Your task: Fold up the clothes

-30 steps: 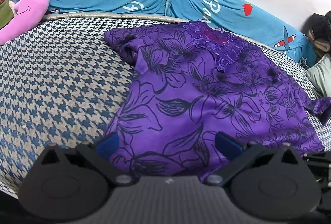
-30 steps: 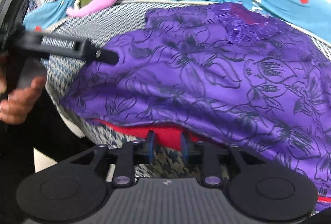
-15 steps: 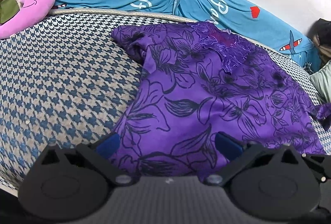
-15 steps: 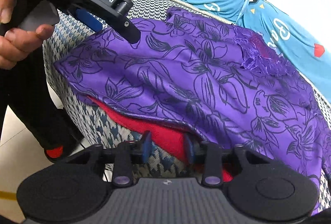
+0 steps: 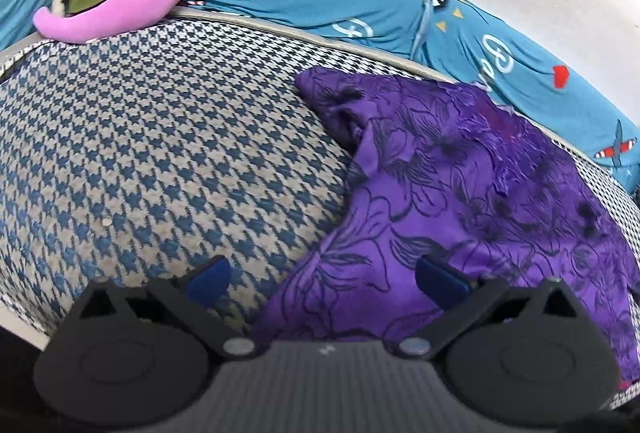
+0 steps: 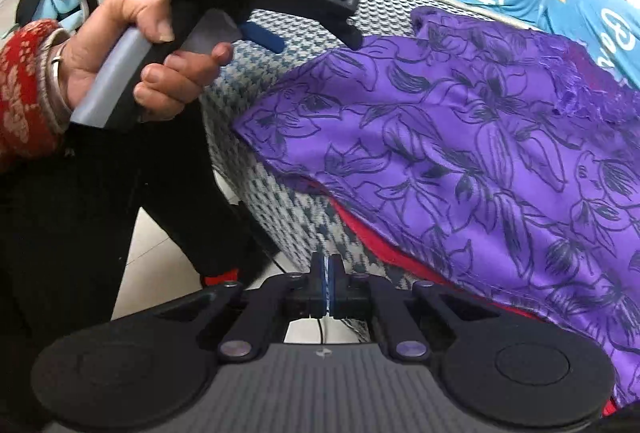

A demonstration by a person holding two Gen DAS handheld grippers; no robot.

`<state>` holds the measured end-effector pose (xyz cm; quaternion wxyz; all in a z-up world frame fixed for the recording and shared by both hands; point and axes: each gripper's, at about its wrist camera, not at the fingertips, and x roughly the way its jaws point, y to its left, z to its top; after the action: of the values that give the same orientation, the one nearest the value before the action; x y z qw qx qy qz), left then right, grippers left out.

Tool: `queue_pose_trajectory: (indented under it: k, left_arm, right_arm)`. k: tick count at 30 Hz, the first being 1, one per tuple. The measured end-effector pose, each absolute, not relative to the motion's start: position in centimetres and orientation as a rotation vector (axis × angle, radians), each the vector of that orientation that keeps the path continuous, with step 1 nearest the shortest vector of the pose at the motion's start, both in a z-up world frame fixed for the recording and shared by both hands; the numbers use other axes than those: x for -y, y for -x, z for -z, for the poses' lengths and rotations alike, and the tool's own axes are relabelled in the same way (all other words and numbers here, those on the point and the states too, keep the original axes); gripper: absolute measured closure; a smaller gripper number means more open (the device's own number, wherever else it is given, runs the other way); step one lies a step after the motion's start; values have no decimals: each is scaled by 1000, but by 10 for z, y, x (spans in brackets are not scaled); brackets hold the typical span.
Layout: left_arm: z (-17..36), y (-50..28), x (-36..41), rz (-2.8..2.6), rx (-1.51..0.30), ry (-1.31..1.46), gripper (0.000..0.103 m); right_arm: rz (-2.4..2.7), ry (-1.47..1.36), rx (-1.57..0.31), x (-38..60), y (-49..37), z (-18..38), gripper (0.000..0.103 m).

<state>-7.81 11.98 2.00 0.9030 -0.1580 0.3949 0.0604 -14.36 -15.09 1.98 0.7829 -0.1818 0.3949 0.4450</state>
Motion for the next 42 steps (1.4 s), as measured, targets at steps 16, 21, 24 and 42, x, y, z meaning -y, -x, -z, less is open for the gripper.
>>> queue_pose_trajectory:
  k: [16,21,24,42]
  left_arm:
    - [-22,71,-92,-90,-827,291,0]
    - [-23,61,-87,-88,-856,287,0]
    - [-32,52,-91,-95,-845,289,0]
    - [-45,-37,-117,-25,-847,311,0]
  right_arm:
    - [-637,114,-771,210,104,-48,83]
    - [-597,103,-766,222,91,-58,72]
    - [-586,114,-760,227,80,-63,68]
    - [-472,-58,-801,245,-7,-64,56]
